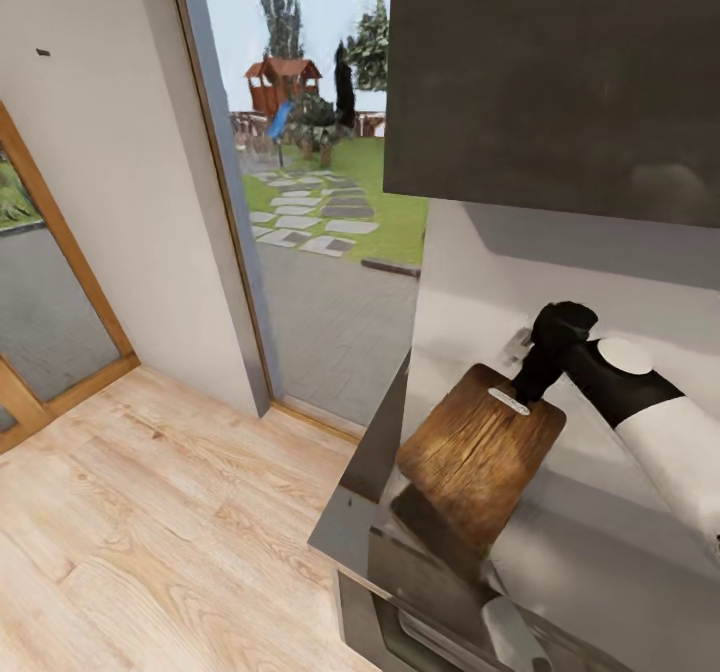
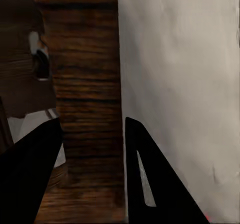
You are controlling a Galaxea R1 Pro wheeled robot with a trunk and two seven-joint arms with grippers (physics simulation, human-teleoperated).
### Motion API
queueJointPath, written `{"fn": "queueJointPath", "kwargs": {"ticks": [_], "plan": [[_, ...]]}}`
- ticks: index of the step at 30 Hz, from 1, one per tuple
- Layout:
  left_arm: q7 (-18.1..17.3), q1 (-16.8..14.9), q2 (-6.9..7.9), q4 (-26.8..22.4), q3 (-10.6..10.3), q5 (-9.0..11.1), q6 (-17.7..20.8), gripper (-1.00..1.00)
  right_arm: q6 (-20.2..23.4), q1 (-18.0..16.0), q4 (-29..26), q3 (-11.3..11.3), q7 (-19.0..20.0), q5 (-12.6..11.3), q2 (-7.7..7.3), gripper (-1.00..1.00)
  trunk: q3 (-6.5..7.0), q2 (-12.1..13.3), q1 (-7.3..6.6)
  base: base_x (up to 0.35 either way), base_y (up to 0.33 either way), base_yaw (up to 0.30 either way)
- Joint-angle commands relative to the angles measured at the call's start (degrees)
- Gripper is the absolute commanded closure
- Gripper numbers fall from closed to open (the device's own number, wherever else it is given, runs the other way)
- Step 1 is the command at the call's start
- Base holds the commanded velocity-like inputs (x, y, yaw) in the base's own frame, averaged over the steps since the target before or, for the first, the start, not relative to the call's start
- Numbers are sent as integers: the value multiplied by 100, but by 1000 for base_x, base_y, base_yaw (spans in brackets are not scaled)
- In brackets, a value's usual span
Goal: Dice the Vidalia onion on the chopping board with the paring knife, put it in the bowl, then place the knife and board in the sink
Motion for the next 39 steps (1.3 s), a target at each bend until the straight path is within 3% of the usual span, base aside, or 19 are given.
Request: {"fn": "queueJointPath", "kwargs": {"ticks": [1,6,11,21,29,39], "plan": [[-7,2,-2,-8,33,3,-6,-100,49,-5,1,-137,55,70,-6,100,-12,-11,3,0,0,0],[-7,2,-9,-7,33,3,-6,-100,53,4,83,-547,53,70,-7,100,-12,-11,3,0,0,0],[-7,2,-10,-8,33,5,-6,-100,53,36,174,-776,52,70,-7,100,-12,-11,3,0,0,0],[-7,2,-19,-10,33,6,-6,-100,53,48,219,-818,44,70,2,100,-12,-11,3,-5,-1,0],[-7,2,-24,-7,33,6,-6,-100,53,48,220,-824,43,70,2,100,-12,-11,3,-190,-160,-10],[-7,2,-15,-6,41,6,-6,-100,53,48,220,-836,43,79,2,100,-12,-11,3,-190,-170,-254]]}}
